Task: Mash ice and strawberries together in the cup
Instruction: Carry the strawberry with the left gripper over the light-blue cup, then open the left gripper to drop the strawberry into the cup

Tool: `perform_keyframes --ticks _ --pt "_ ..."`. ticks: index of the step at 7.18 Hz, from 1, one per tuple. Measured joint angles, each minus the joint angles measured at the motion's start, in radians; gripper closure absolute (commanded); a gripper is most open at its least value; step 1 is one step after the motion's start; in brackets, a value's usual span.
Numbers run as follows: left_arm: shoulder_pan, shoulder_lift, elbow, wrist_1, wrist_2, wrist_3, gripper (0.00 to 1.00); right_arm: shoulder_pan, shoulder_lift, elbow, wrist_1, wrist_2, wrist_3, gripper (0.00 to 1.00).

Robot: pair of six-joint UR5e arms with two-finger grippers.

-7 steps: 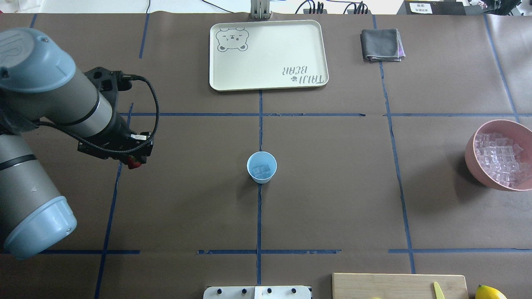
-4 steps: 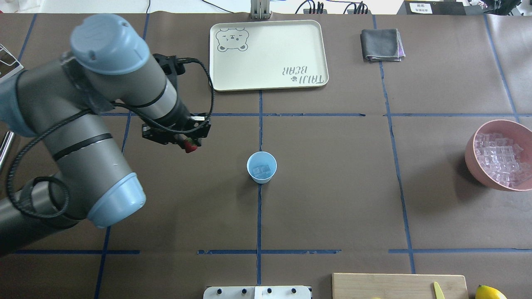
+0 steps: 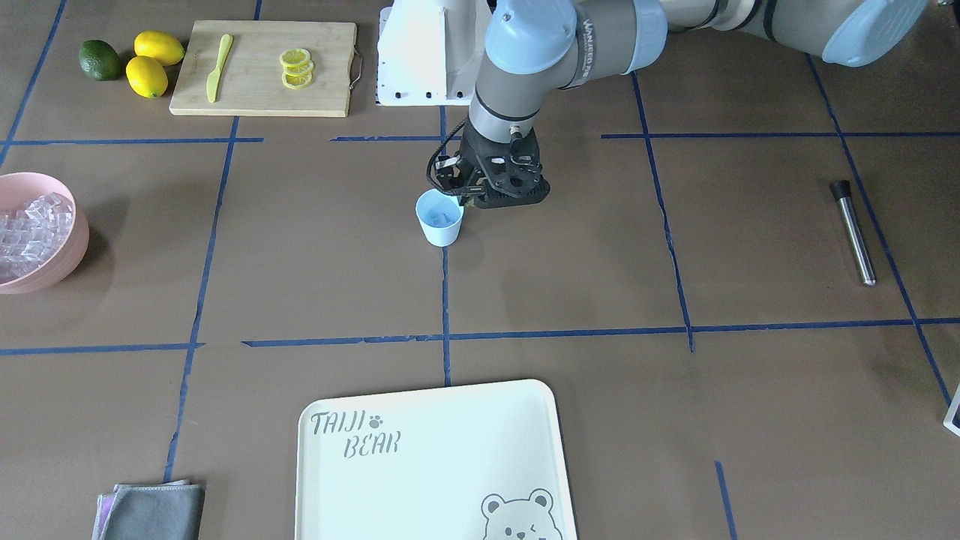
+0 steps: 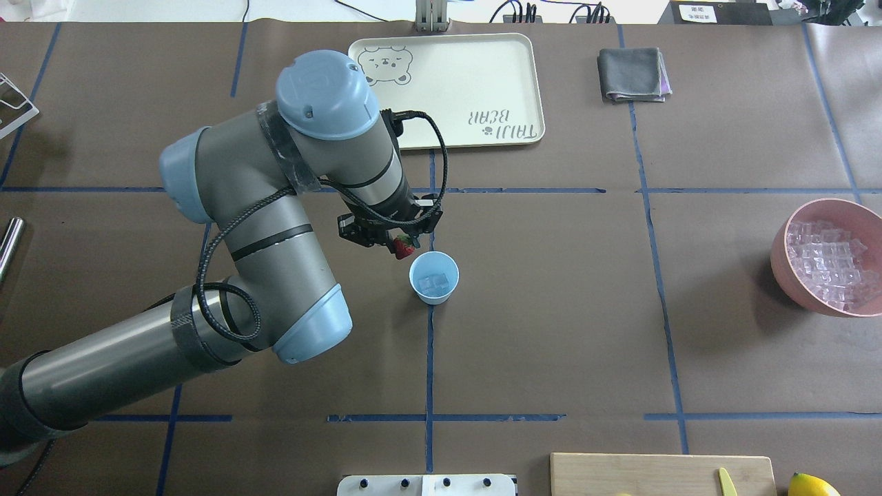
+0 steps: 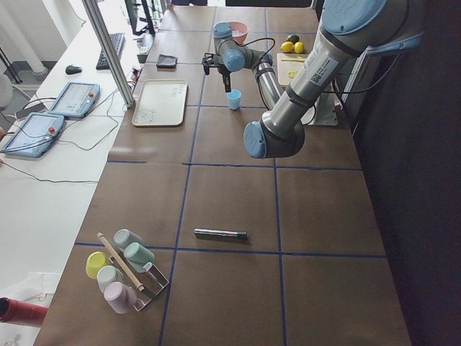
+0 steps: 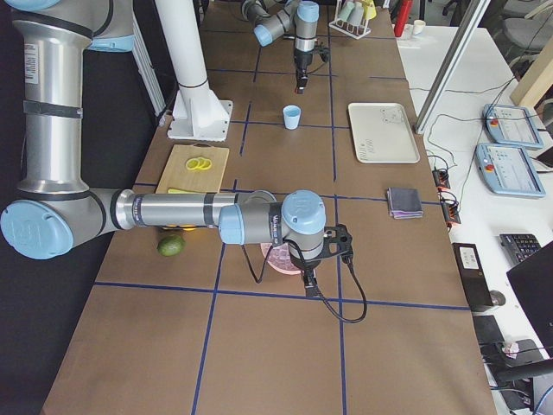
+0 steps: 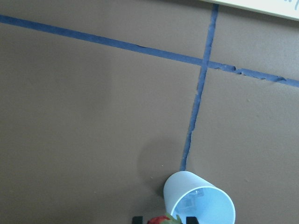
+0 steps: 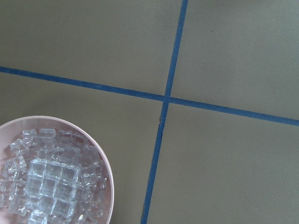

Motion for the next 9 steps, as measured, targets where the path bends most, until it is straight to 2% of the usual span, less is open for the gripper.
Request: perform_keyframes --ticks 3,5,6,7,8,9 --pt "0.038 -0.011 0.065 -0.078 0.001 -0.023 0.98 0.001 0.000 0.004 0.000 0.002 0.001 0.00" --pt "0.049 -0.016 0.074 -0.088 0.001 -0.025 0.89 0.000 0.001 0.007 0.000 0.002 0.004 0.00" --pt "0.052 -0.017 0.076 -0.091 0.001 -0.025 0.63 0.000 0.001 0.007 0.000 0.002 0.004 0.01" --pt "0.054 -0.017 0.078 -0.096 0.001 -0.023 0.29 0.000 0.001 0.008 0.000 0.002 0.005 0.00" --pt "0.055 -0.017 0.079 -0.101 0.001 -0.020 0.04 0.000 0.002 0.008 0.000 0.002 0.005 0.00" --pt "0.055 -0.016 0.079 -0.103 0.001 -0.018 0.01 0.000 0.002 0.008 0.000 0.002 0.005 0.01"
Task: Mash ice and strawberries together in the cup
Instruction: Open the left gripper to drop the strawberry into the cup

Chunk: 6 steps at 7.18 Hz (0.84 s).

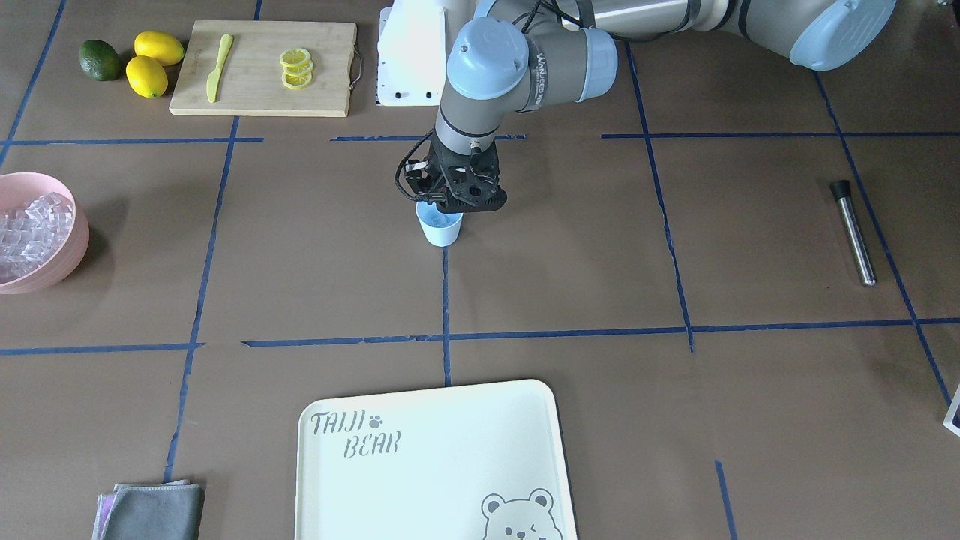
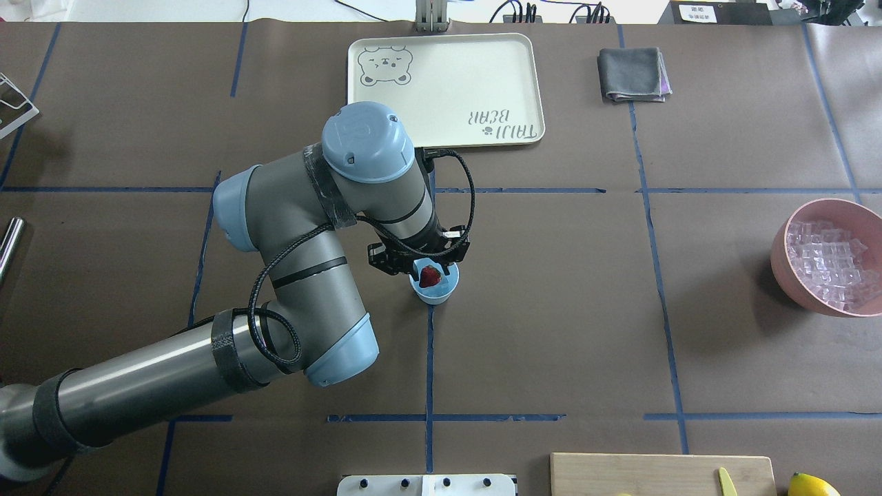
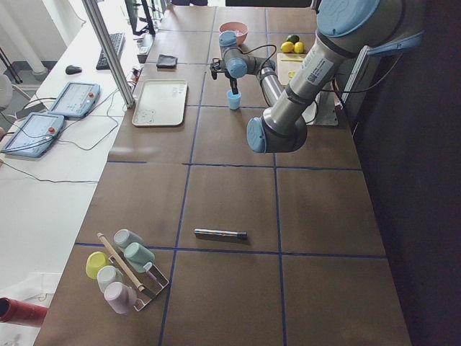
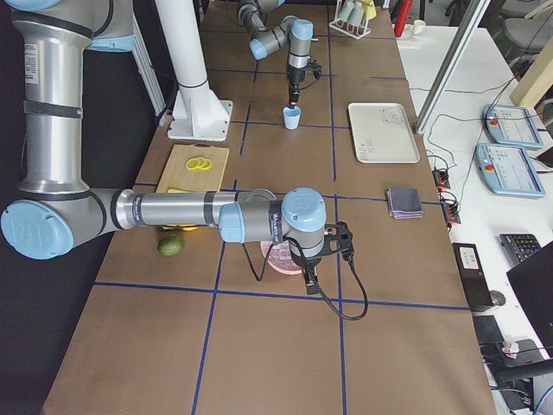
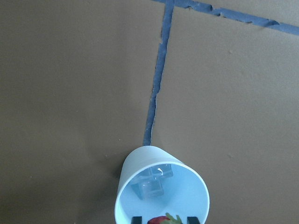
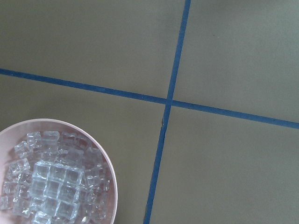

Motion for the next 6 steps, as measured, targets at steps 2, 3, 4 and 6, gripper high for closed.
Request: perform_keyframes --ticks 2,3,4,6 --pt "0.000 0.001 0.000 0.000 0.001 0.004 0.00 0.001 0.000 0.000 0.000 0.000 0.000 0.00" --pt "-0.004 0.003 -0.004 0.003 0.001 0.007 0.00 0.000 0.002 0.000 0.000 0.000 0.000 0.00" --pt "-0.020 0.008 -0.013 0.011 -0.002 0.017 0.00 0.000 0.004 0.001 0.000 0.000 0.000 0.00" --pt "-0.076 0.062 -0.082 0.083 -0.009 0.103 0.00 -0.001 0.012 0.001 0.001 -0.001 0.000 0.01"
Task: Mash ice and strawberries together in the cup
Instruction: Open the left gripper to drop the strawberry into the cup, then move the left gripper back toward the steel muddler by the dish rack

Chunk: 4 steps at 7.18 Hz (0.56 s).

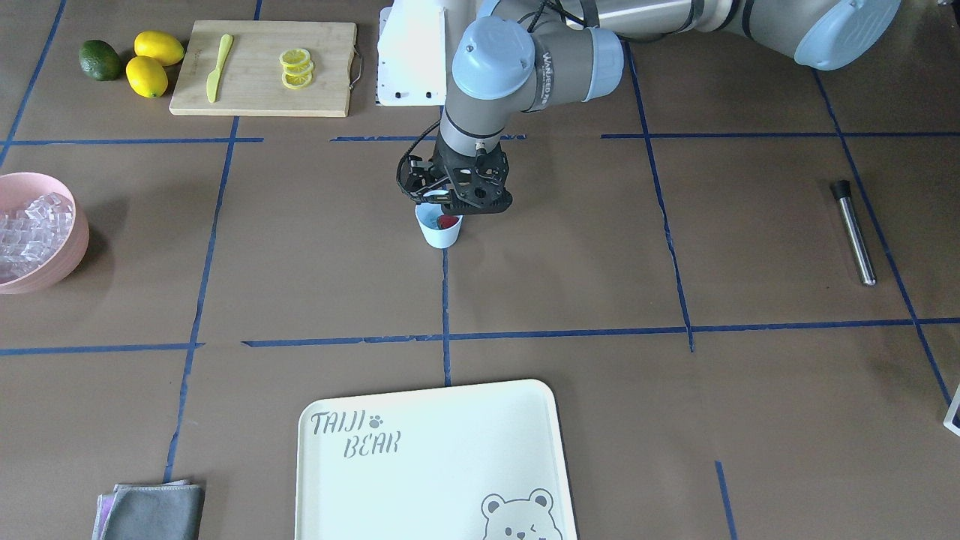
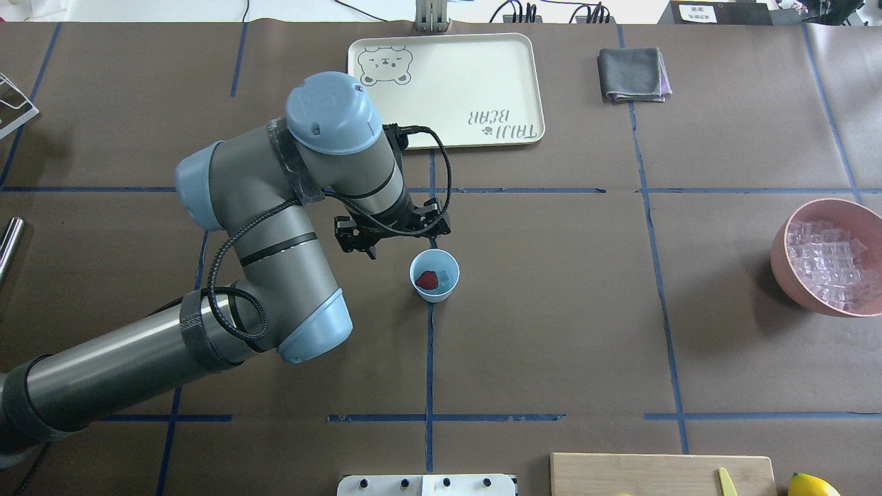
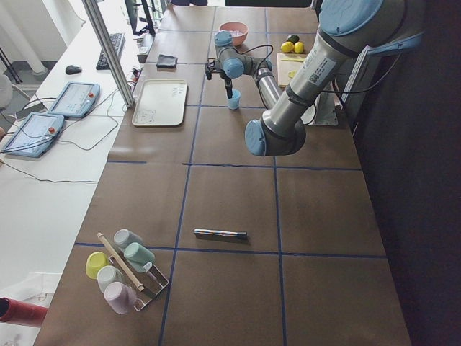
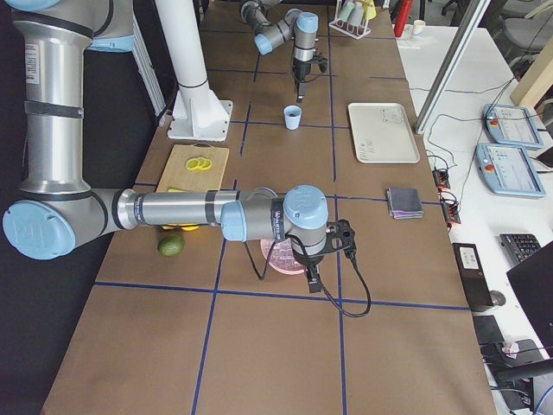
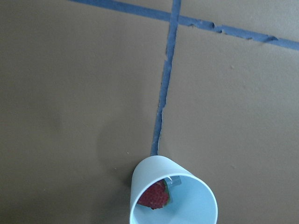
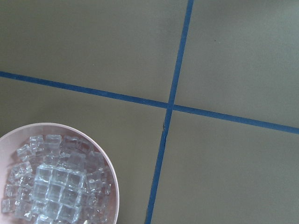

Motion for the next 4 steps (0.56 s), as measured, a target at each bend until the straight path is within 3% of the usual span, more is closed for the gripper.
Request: perform_keyframes --ticks 4 --pt "-0.198 0.237 -0.213 0.132 -0.098 0.327 0.00 -0.001 0.025 -0.011 -0.093 0.031 0.003 0.00"
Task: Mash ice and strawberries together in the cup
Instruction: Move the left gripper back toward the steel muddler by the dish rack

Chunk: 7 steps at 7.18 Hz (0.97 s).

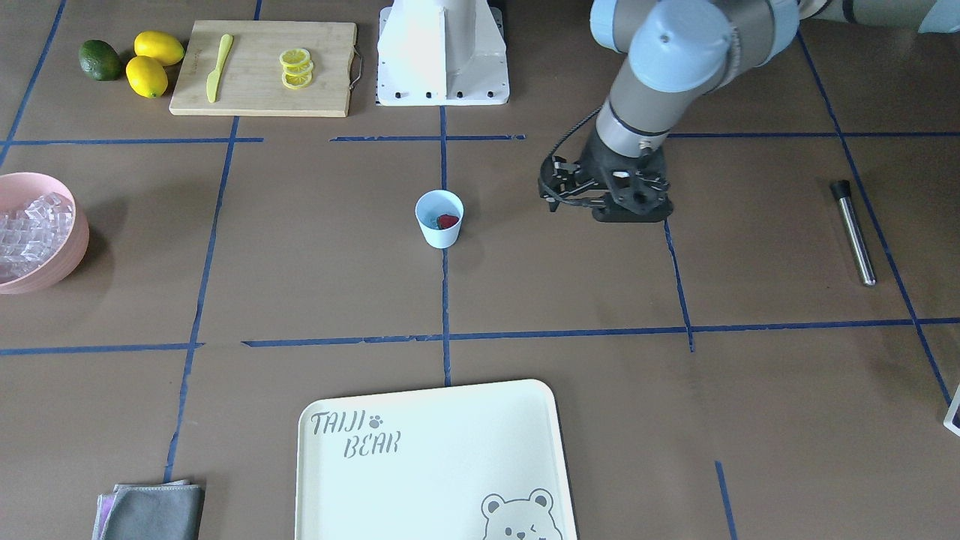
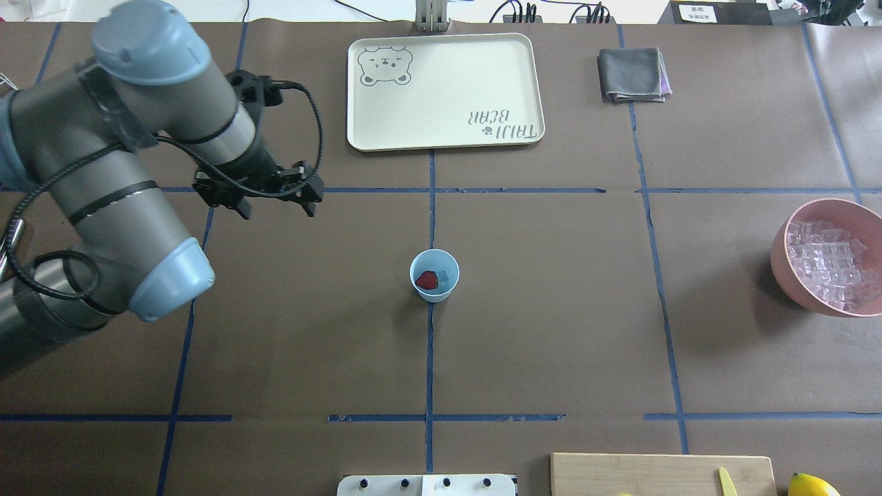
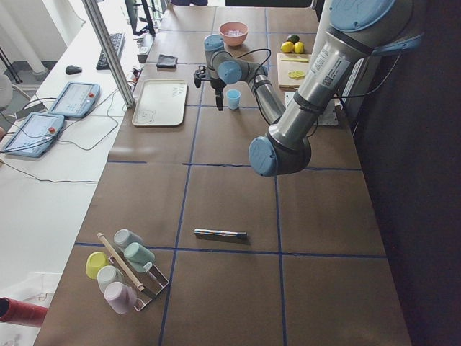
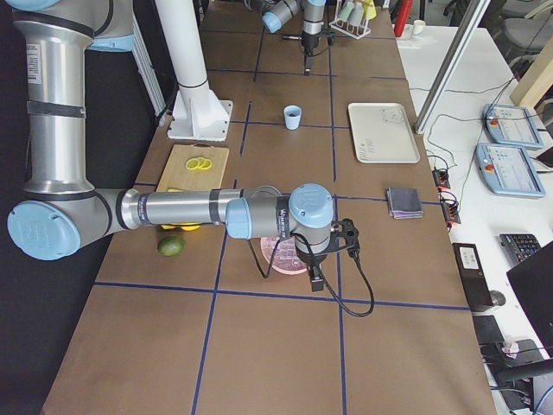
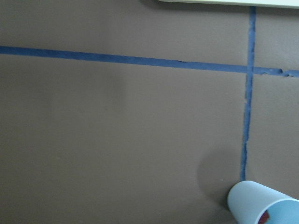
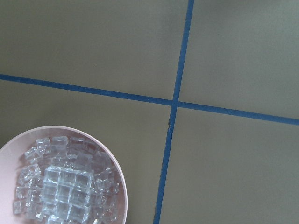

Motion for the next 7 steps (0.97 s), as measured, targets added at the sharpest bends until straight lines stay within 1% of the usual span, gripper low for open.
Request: perform_keyframes --ticks 1,3,4,6,7 --pt "-0.056 0.058 -0.017 0.004 -0.013 0.096 0.00 0.000 0.001 -0.001 -0.039 0.012 0.000 0.00" --pt "-0.168 0.169 -0.019 0.004 -0.019 0.311 0.00 0.000 -0.009 -0.010 -0.061 0.021 0.000 0.00" --pt "-0.232 0.230 -0.012 0.000 -0.020 0.428 0.00 0.000 -0.011 -0.023 -0.060 0.022 -0.003 0.00" --pt "-0.351 0.344 0.008 -0.019 -0.022 0.588 0.00 -0.001 -0.013 -0.034 -0.028 0.021 -0.004 0.00" --pt "-0.386 0.403 0.037 -0.071 -0.024 0.636 0.00 -0.001 -0.014 -0.034 -0.012 0.020 -0.004 0.01"
